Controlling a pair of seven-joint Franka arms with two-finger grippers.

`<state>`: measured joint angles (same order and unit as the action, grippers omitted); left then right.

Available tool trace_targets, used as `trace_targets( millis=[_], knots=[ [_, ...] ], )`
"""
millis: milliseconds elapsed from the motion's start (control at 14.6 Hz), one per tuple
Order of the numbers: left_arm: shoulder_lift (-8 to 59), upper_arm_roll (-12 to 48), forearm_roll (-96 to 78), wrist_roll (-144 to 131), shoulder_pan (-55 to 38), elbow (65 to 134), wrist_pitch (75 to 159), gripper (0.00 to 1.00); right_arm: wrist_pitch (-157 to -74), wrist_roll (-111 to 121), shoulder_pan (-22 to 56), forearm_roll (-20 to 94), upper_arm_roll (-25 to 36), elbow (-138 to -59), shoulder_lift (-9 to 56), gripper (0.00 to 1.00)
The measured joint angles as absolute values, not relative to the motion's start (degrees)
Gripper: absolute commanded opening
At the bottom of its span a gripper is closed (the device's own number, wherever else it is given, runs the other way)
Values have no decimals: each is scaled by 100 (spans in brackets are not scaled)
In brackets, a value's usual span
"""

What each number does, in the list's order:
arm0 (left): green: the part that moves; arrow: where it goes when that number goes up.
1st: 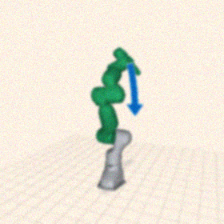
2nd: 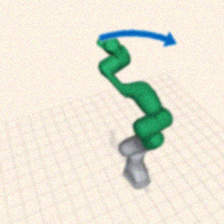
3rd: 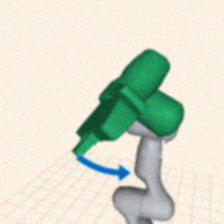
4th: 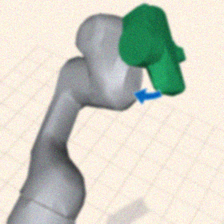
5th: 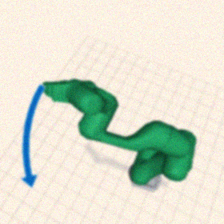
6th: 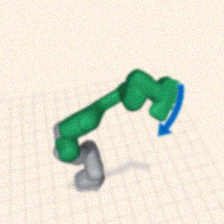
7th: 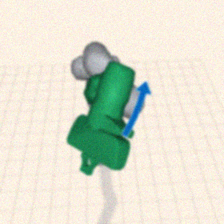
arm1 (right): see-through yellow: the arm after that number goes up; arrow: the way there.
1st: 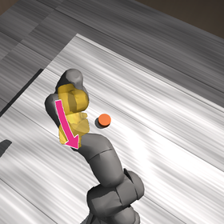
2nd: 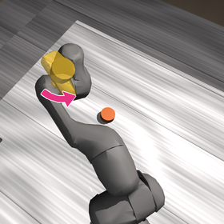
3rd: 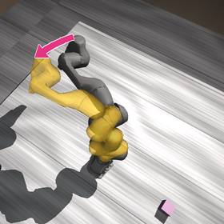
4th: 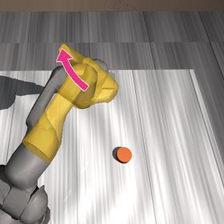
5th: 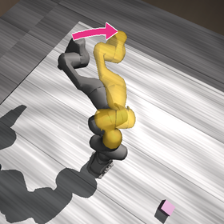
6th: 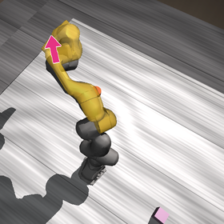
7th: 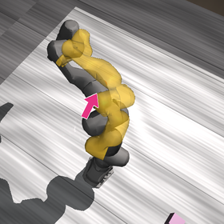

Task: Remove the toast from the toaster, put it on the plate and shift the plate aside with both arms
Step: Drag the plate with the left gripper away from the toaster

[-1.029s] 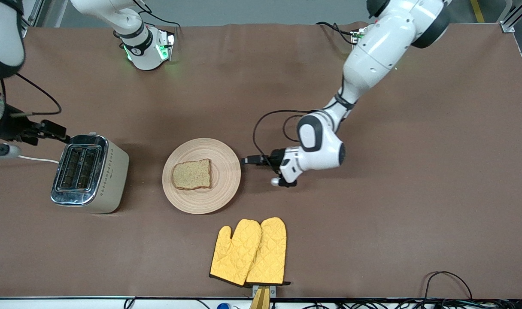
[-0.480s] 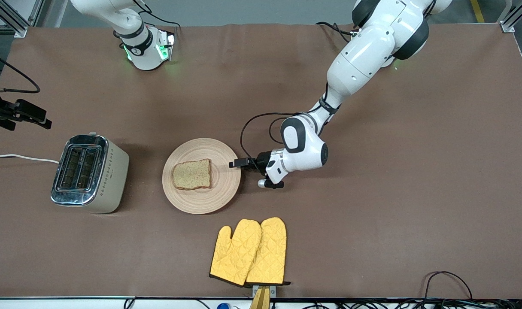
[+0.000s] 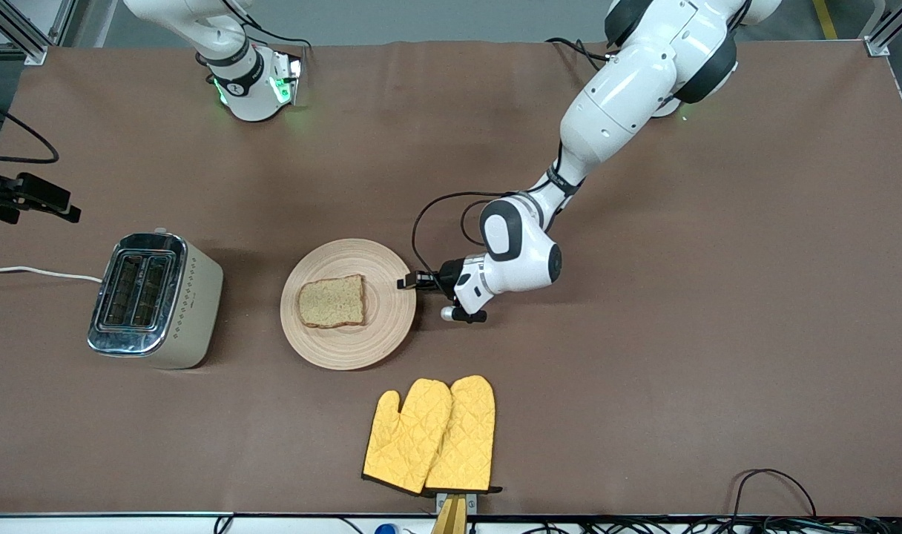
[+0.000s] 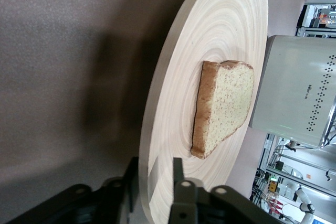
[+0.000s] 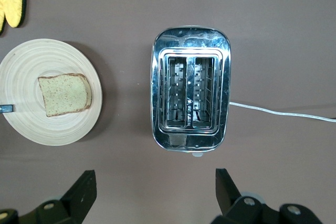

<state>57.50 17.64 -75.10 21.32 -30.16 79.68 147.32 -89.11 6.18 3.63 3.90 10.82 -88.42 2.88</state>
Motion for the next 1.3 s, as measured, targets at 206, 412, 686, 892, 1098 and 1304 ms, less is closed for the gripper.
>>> trace_targets(
  millis=[206,412,686,892,1098,1304],
  knots=[
    [5740,1778,-7561,2317,-2990,7909,14721,0,-8879,616,30,316,631,-8816,207,100],
    [5740,1775,-7561,2324,-2982,7892,14729,0,-8873,604,51,270,536,-8816,197,100],
    [5490,1864,-7553,2316,-2586,7991,14602,0,-8873,603,50,235,532,-8816,197,100],
    [5015,2011,-7476,2535,-1930,8535,14092,0,-8864,603,50,193,532,-8816,197,100],
    [4429,2011,-7457,3225,-1199,9340,13304,0,-8845,603,47,-123,530,-8816,197,100],
    [4150,2003,-6631,3884,166,10012,12051,0,-8805,603,-21,-176,546,-8816,197,100]
  ],
)
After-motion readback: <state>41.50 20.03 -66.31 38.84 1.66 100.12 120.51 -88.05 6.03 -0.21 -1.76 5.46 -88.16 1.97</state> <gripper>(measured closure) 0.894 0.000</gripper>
